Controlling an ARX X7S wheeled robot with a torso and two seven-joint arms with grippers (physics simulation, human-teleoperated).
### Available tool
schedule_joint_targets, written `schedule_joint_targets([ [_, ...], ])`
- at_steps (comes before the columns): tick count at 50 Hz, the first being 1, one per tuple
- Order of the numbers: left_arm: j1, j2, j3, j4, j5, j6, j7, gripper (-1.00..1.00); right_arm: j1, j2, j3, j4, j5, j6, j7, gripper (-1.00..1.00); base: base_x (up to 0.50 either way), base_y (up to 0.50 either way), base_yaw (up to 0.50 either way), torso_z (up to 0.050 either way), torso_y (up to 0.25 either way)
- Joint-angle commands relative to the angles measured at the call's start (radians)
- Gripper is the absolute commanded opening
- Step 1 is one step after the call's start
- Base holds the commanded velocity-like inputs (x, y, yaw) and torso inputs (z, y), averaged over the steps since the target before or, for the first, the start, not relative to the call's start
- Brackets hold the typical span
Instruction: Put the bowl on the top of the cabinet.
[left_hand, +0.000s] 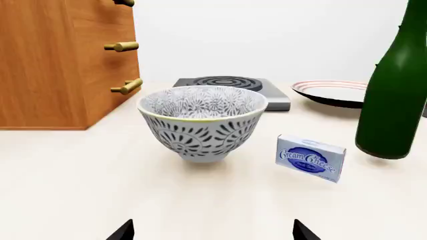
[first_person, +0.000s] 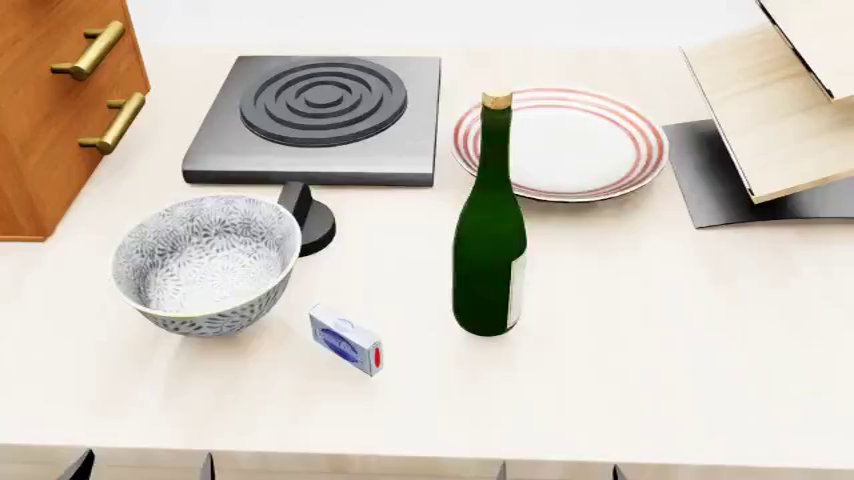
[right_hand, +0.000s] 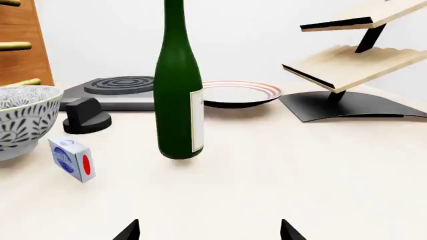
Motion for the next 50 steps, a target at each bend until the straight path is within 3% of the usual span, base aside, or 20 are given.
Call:
schedule_joint_targets([
  [1, -0.002, -0.065, 0.077, 0.006, -0.065, -0.003, -0.077, 1.00, -0.002, 0.017, -0.021, -0.009, 0.017, 0.007, 0.021, 1.00, 0.00, 0.00, 0.00, 0.000, 0.000],
  [17, -0.014, -0.090, 0.107, 0.001, -0.073, -0.001, -0.091, 1.00, 0.014, 0.058, -0.076, -0.028, 0.015, 0.040, 0.091, 1.00, 0.00, 0.00, 0.00, 0.000, 0.000],
  [22, -0.011, -0.108, 0.118, 0.112, -0.057, -0.070, -0.111, 1.00, 0.027, 0.075, -0.090, -0.157, -0.011, 0.138, 0.115, 1.00, 0.00, 0.00, 0.00, 0.000, 0.000],
  [32, -0.092, -0.153, 0.121, 0.437, -0.049, -0.349, -0.126, 1.00, 0.086, 0.094, -0.087, -0.424, 0.013, 0.357, 0.123, 1.00, 0.00, 0.00, 0.00, 0.000, 0.000],
  [50, -0.123, -0.168, 0.132, 0.554, -0.056, -0.447, -0.145, 1.00, 0.090, 0.118, -0.094, -0.442, 0.047, 0.339, 0.138, 1.00, 0.00, 0.00, 0.00, 0.000, 0.000],
])
